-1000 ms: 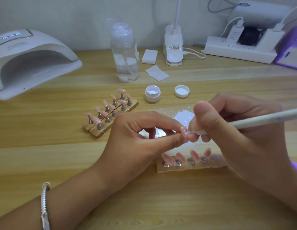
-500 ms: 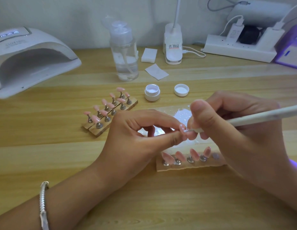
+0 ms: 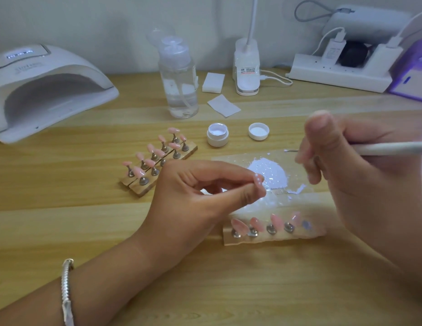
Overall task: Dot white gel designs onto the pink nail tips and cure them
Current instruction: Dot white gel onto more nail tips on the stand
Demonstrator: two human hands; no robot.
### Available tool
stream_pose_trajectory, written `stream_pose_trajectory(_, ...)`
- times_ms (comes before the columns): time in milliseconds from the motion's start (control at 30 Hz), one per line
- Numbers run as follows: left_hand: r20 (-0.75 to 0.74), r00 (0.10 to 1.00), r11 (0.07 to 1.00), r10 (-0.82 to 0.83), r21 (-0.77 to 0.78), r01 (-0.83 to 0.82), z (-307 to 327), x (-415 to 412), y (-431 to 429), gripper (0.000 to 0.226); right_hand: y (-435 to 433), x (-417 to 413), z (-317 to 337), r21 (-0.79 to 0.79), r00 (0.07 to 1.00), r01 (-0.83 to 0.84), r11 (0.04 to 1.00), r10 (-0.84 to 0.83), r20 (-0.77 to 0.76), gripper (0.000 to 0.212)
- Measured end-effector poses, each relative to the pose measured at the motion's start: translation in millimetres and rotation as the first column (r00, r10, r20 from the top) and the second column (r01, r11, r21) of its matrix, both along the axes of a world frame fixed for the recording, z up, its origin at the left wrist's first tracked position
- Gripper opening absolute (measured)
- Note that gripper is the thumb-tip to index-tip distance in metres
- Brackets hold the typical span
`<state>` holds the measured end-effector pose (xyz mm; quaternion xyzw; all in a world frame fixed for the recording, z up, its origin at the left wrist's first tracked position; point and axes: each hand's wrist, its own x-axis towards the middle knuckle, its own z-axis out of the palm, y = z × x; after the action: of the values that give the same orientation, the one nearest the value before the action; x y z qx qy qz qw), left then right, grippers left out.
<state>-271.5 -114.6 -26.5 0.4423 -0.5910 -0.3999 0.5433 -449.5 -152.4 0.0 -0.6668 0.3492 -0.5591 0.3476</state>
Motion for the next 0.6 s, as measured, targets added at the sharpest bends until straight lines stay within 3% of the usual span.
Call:
stream_pose_trajectory(100, 0.016, 1.0, 1.0, 0.005, -0.008, -0.005, 0.9, 0.2, 0.0, 0.011, 4.7, -0.3, -3.1, -0.08, 0.985, -0.02, 0.997, 0.006, -0.174, 0.029)
stream_pose_trajectory(200, 0.034, 0.999, 0.999, 0.039, 0.017, -0.039, 1.3, 0.8, 0.0, 0.017, 5.3, -0.1, -9.0, -0.161, 0.958, -0.082, 0.984, 0.033, -0.285, 0.035)
stream_pose_trajectory(300, -0.018, 0.999, 0.998, 0.048, 0.047, -0.047, 2.3, 0.7, -0.4, 0.027, 5.5, 0.0, -10.4, -0.2, 0.962, -0.064, 0.978, 0.007, -0.273, 0.037)
stream_pose_trajectory(467, -0.016, 0.999, 0.998, 0.032, 0.049, -0.031, 4.5, 0.4, -0.5, 0.045, 7.3, 0.7, -5.2, -0.178, 0.962, -0.096, 0.979, 0.045, -0.269, 0.016)
stream_pose_trajectory(600, -0.009, 1.0, 0.999, 0.025, 0.036, -0.024, 5.0, -0.3, -0.4, 0.05, 9.1, 4.5, -5.8, -0.136, 0.963, -0.168, 0.976, 0.133, -0.232, 0.034)
